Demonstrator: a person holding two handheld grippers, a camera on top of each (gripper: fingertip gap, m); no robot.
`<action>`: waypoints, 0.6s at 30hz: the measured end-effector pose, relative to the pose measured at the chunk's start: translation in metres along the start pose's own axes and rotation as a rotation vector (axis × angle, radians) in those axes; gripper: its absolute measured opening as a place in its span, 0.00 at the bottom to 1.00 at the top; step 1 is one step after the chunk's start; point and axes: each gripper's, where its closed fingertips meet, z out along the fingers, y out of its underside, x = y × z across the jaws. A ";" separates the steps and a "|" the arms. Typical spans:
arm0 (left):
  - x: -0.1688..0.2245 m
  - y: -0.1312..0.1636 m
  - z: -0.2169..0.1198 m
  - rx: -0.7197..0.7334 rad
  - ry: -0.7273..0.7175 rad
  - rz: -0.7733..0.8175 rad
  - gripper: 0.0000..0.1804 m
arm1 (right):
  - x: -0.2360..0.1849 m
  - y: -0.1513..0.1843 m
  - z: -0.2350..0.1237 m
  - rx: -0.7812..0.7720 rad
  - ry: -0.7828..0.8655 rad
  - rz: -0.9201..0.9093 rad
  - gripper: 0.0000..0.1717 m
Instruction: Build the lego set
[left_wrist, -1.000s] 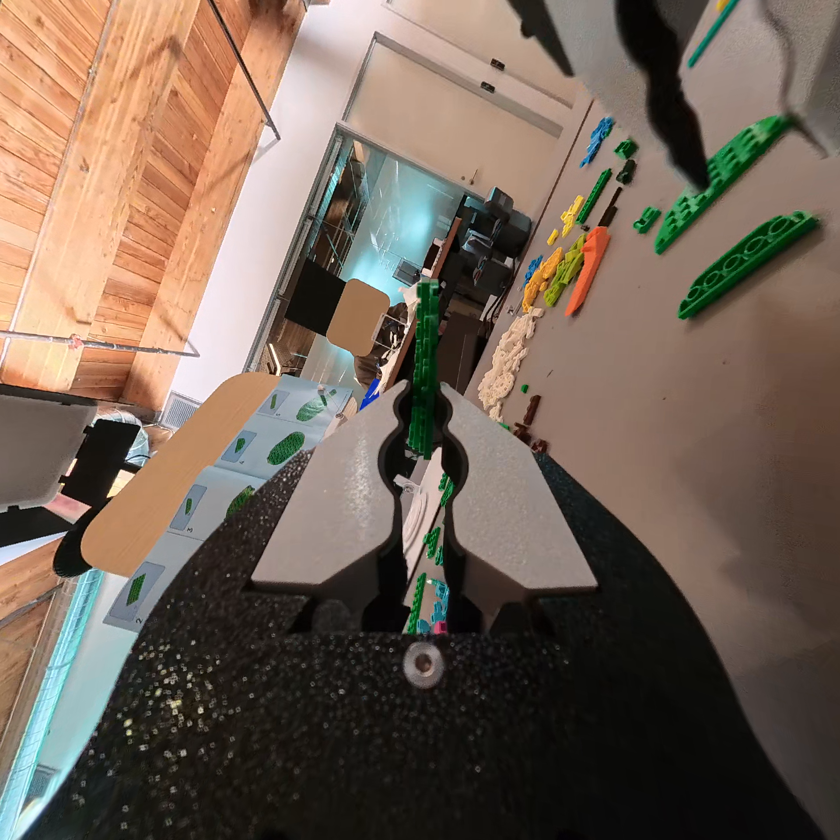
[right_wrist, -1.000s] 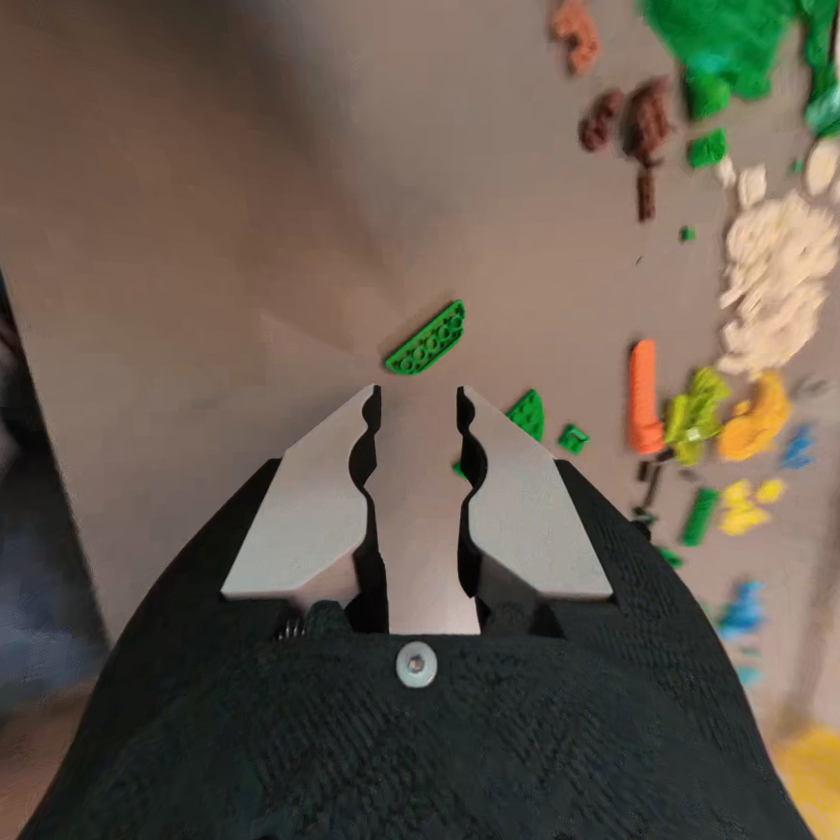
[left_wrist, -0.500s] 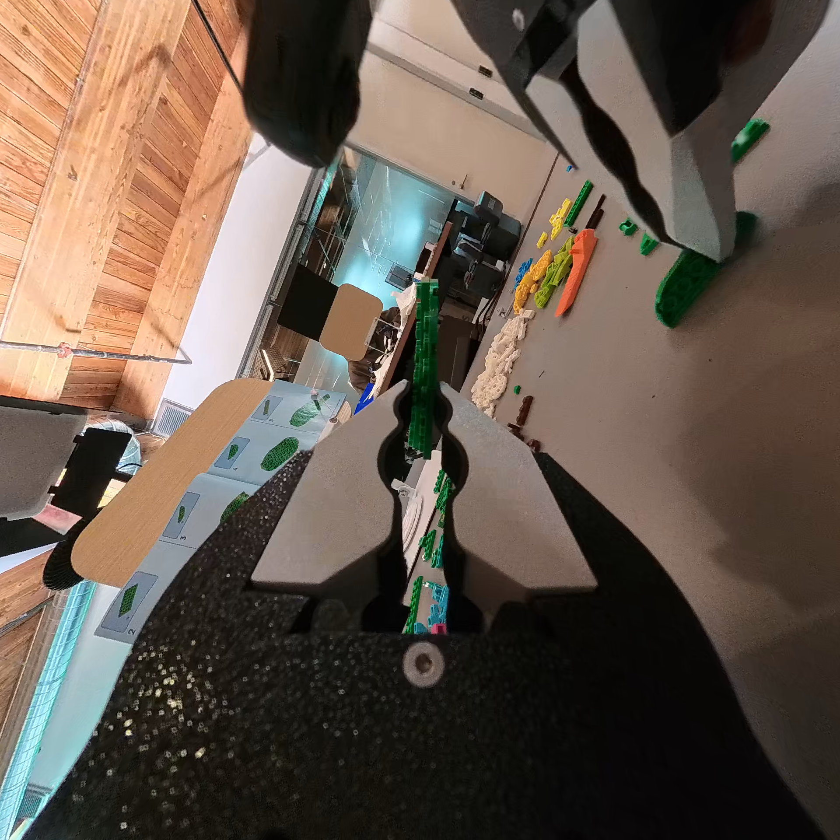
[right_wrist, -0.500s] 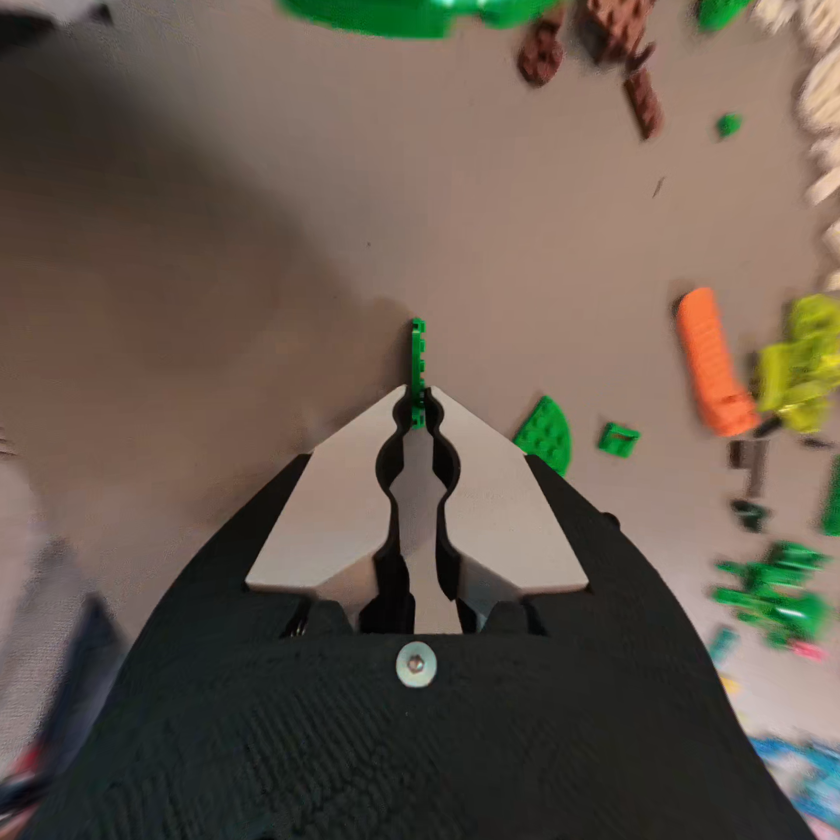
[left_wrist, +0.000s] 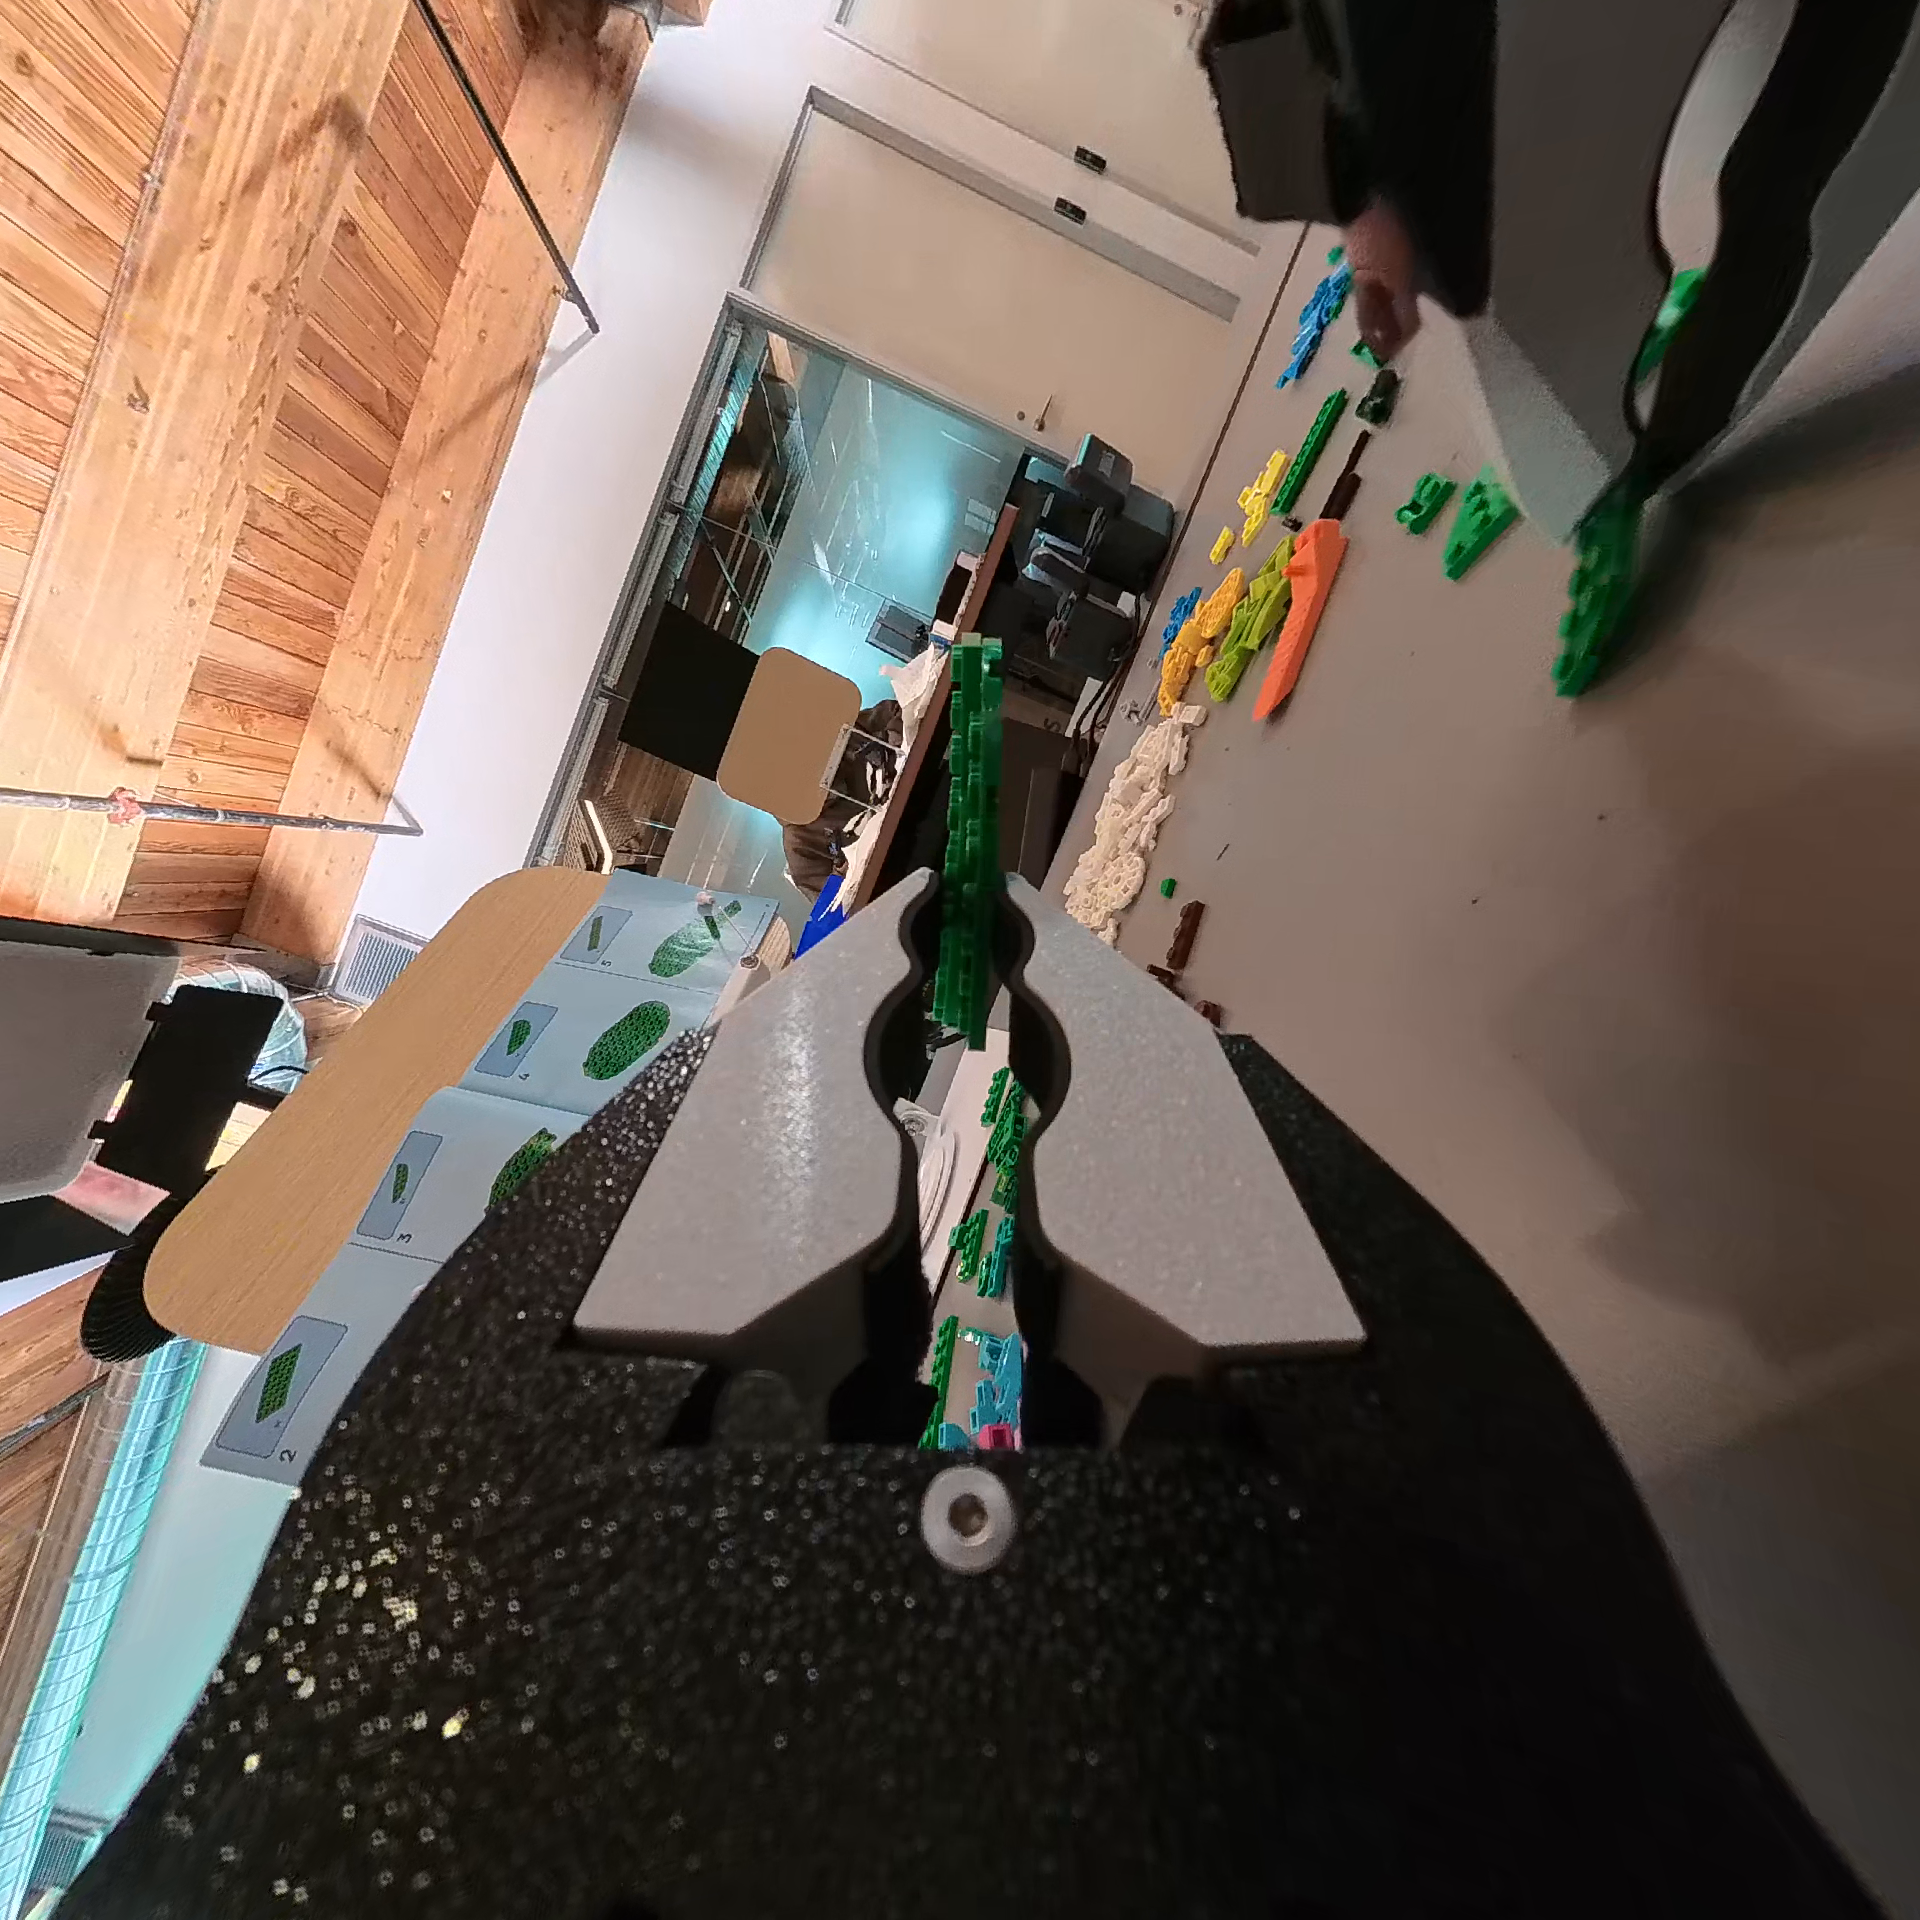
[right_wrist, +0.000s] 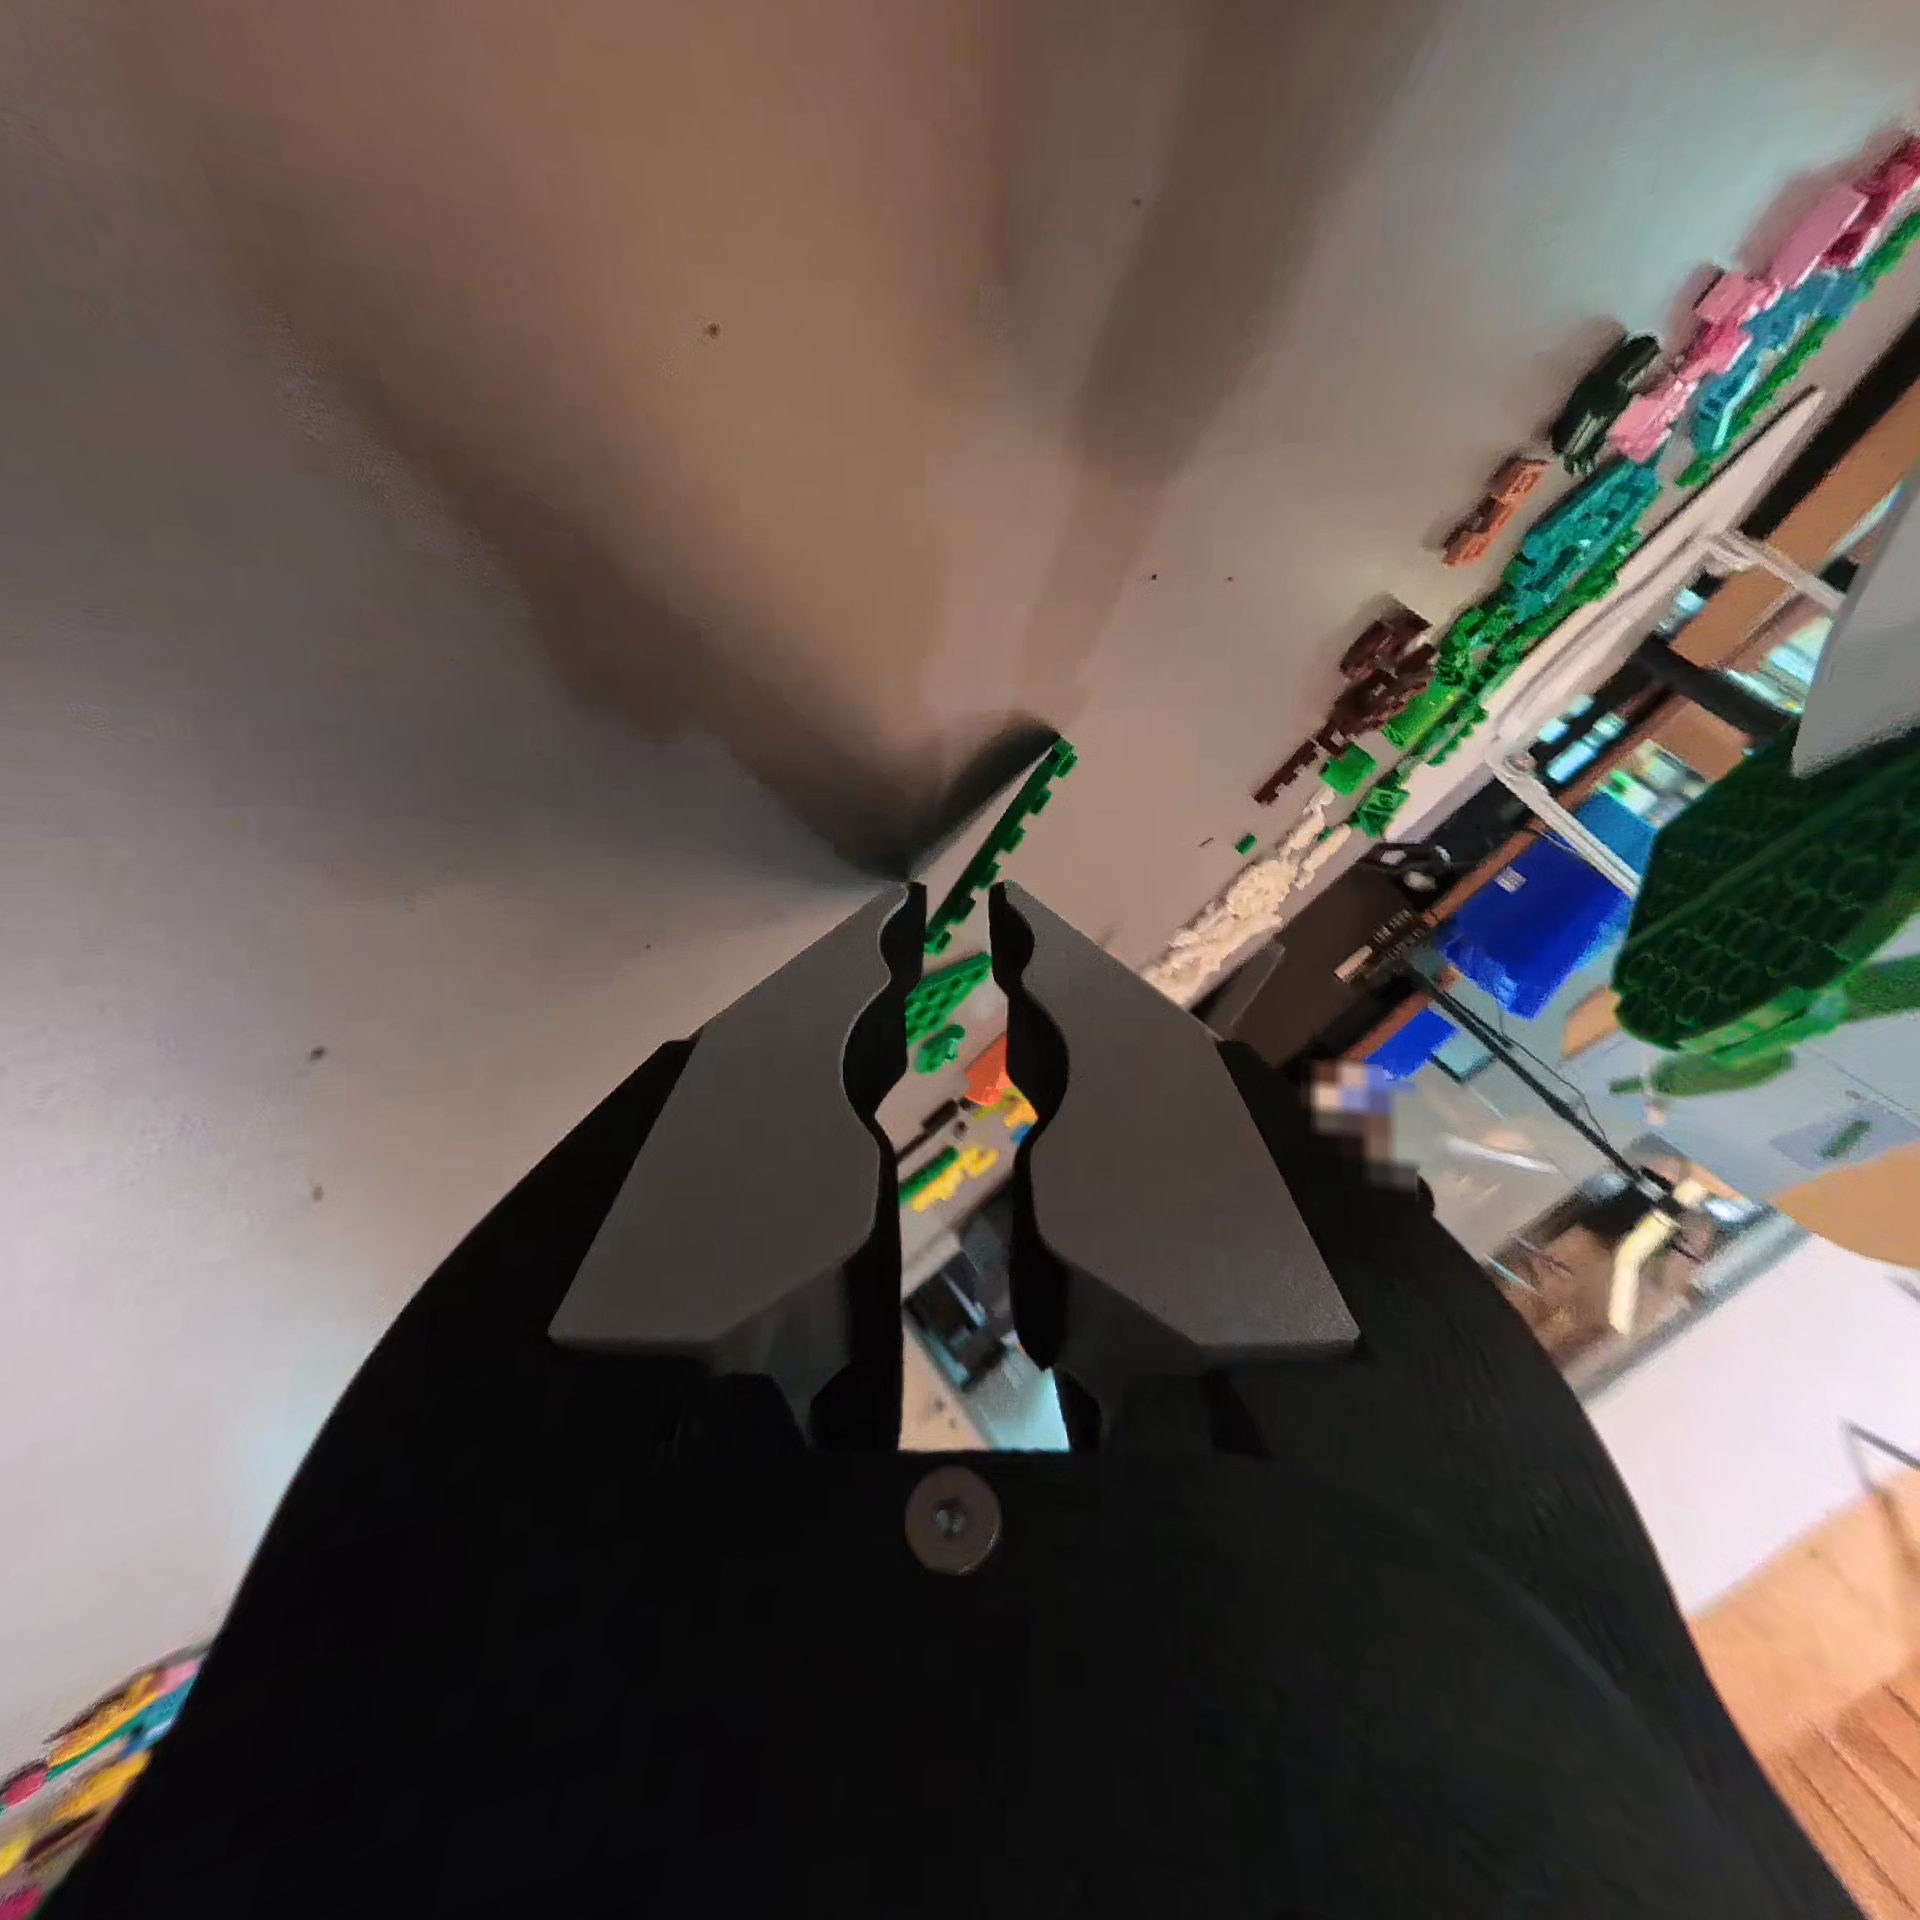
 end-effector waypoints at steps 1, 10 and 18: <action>0.000 0.000 0.000 0.000 0.000 0.001 0.03 | -0.002 -0.001 -0.003 0.041 -0.034 0.034 0.08; 0.003 -0.003 -0.001 0.015 0.011 0.017 0.03 | -0.010 -0.012 -0.024 0.409 -0.606 0.951 0.32; 0.002 -0.003 -0.001 0.013 0.006 0.019 0.03 | -0.020 -0.038 -0.042 0.502 -0.871 1.083 0.28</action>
